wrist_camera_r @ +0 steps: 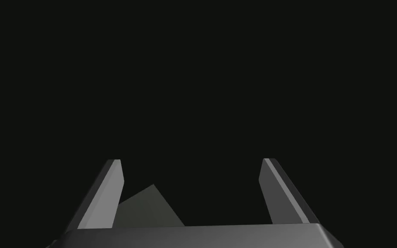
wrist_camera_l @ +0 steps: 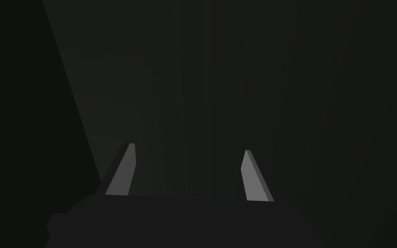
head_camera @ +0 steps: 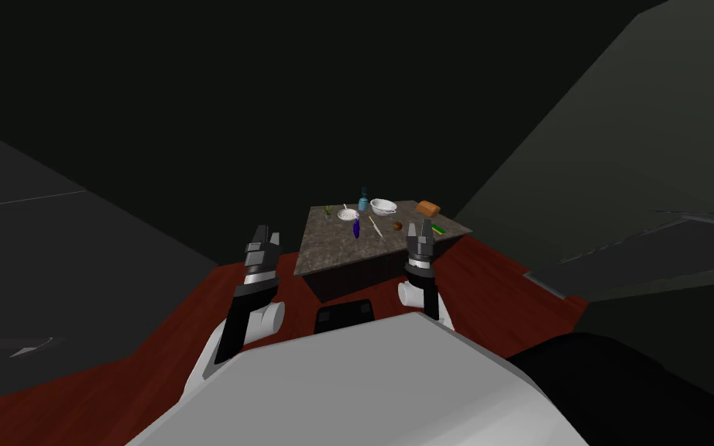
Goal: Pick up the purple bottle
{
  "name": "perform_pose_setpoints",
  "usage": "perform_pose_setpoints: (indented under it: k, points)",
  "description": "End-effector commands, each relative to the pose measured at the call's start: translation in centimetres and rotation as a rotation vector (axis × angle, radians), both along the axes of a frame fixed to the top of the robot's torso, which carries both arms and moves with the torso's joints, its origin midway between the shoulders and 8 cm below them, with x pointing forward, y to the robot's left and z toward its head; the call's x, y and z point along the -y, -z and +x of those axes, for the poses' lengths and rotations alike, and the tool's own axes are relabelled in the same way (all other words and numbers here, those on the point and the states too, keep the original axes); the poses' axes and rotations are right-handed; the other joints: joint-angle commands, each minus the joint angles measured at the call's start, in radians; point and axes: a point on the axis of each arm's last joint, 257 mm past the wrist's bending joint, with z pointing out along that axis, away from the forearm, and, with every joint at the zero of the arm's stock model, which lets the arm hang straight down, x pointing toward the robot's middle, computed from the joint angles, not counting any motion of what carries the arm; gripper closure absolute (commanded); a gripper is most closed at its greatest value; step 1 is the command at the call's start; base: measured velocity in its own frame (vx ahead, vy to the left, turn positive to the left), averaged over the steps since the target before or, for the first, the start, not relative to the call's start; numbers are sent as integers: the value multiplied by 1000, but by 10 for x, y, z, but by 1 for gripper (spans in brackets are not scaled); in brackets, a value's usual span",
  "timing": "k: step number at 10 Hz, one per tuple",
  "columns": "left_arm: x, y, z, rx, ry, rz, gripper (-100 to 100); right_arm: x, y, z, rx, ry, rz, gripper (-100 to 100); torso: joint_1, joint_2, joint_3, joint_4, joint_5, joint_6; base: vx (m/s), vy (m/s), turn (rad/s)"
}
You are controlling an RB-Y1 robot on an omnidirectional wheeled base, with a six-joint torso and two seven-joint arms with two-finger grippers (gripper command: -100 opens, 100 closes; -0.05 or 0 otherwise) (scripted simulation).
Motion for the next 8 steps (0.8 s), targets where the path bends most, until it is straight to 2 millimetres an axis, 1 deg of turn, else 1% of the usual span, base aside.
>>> perform_pose_setpoints:
  k: [1,4,8]
  points:
    - [0,0,0,0,0,0,0,-4,2,3,-16,-15,-36,-100,0,0,0,0,0,0,0,7,17]
    - [0,0,0,0,0,0,0,-11,13,14,-67,-44,-119,-100,1,0,0,0,0,0,-2,22,38]
    - [0,0,0,0,0,0,0,-16,39,35,-162,-58,-228,-100,3,0,0,0,1,0,-2,41,62]
